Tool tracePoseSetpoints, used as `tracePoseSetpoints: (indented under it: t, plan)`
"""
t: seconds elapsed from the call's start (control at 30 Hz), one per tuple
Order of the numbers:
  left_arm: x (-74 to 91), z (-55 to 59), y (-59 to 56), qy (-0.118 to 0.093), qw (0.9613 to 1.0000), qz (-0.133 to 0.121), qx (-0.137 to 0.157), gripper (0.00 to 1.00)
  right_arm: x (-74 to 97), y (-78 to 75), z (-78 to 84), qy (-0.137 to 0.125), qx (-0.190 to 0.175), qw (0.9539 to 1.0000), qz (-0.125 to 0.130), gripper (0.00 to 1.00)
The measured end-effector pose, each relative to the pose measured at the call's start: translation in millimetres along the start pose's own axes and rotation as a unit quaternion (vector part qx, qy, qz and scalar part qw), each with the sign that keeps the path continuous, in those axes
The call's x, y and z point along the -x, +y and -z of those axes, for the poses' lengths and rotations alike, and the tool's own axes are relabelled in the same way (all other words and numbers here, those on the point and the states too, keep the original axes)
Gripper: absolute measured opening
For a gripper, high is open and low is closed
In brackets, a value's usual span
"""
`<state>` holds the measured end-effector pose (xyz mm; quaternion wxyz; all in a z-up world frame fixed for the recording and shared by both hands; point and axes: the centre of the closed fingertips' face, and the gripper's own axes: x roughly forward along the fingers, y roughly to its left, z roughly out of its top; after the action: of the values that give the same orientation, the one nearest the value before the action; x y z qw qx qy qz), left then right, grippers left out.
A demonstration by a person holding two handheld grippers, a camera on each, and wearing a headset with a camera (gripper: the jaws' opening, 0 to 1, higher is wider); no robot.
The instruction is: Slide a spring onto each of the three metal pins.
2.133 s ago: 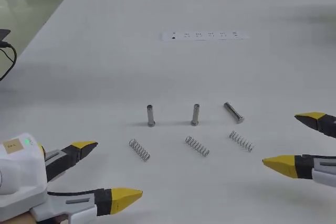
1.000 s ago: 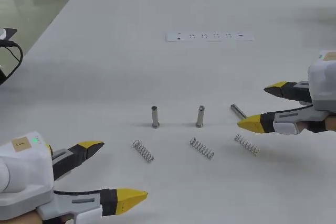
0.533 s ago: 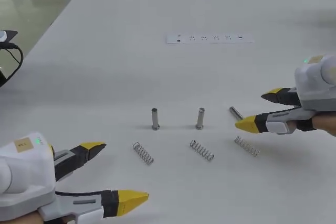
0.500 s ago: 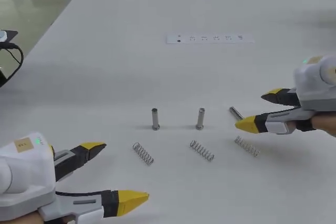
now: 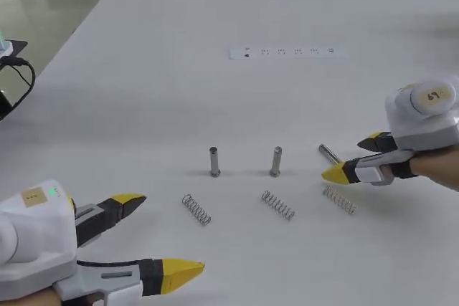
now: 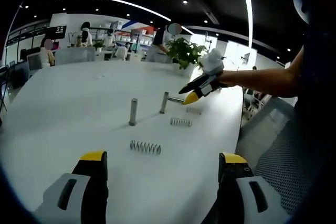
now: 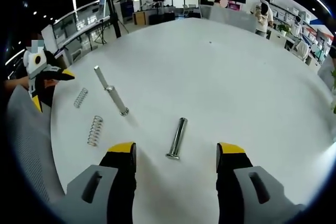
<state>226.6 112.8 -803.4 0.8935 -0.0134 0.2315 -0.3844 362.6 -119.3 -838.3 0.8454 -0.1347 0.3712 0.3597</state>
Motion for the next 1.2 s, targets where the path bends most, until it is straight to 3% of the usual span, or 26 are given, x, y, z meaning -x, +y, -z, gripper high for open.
tracePoseSetpoints:
  t: [0.53,1.2]
  plan:
    - [0.6,0.6,0.1,-0.002,1.0000,-0.002,0.004,0.84,-11.0,0.8,-4.1,0.013,-0.013,0.9998,-0.002,0.56]
    - [0.9,-0.8,1.9,-0.005,1.0000,-0.003,0.004,0.83,-28.5,6.5,-20.1,0.034,-0.012,0.9994,0.003,0.33]
